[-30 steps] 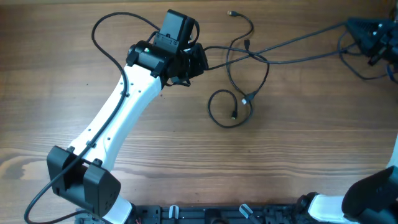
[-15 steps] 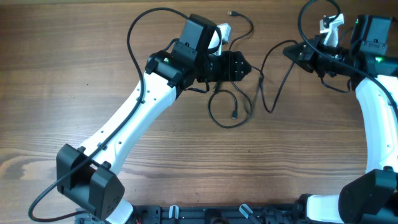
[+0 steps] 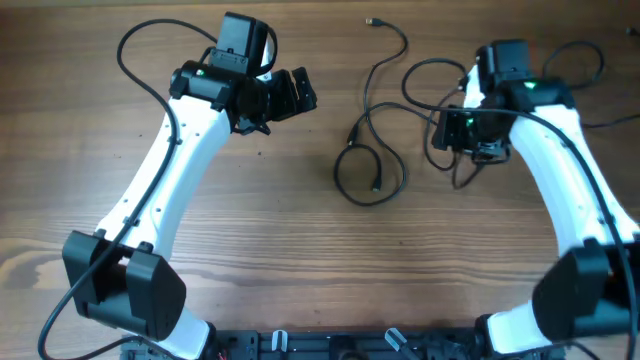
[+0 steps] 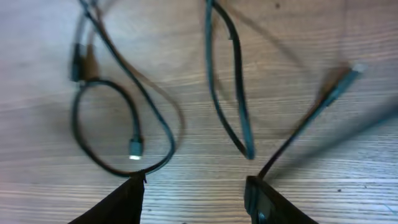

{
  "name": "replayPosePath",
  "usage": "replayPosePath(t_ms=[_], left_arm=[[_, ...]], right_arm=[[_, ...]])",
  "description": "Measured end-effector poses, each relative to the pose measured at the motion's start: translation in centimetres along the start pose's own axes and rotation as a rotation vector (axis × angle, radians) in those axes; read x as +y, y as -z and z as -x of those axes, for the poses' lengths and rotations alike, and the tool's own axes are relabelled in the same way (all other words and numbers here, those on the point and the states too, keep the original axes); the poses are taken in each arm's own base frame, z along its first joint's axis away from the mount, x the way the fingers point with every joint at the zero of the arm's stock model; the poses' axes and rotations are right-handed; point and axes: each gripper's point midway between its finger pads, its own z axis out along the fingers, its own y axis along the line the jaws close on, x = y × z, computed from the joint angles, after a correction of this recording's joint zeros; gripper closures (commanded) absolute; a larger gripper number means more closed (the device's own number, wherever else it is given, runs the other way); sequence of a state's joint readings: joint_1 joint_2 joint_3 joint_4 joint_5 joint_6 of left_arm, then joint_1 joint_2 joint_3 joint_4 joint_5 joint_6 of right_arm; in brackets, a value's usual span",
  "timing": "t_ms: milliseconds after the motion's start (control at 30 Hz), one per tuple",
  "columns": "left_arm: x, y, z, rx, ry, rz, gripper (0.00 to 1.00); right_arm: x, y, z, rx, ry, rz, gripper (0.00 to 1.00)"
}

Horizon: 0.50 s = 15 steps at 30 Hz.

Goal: Untangle cables

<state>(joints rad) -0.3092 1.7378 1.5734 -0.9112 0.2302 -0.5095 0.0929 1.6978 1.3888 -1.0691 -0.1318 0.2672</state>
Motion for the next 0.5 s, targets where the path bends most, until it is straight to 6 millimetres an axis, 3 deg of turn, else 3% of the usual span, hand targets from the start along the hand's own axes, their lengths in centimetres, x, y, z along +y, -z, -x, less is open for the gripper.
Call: replayPosePath(t_ms=[167,300,400,467,500], left_arm=[[0.1,0.0,0.0,-0.001,0.001,0.006,0.00],[0.2,0.0,-0.1,0.002,0.001,0.008,0.00],[0.2,0.0,-0.1,0.002,0.001,0.009,0.00],[0.3,0.0,-0.3,0.009,0.003,0.013,0.00],[0.3,0.0,-0.3,0.011,0.004,0.015,0.00]], right_arm=[[-2.0,-5.2,0.7,0.070,-0.017,-0.112,0.45],[-3.3,-6.4,1.3,0.058,-0.055,-0.186,0.48],[-3.6,-7.2,1.1,0.073,-0.067,-0.203,0.69],[-3.7,-8.4,0.6,0.113,-0.071,-0.201,0.96],[-3.7,-8.7,0.5,0.121,-0.072,-0.198,0.96]])
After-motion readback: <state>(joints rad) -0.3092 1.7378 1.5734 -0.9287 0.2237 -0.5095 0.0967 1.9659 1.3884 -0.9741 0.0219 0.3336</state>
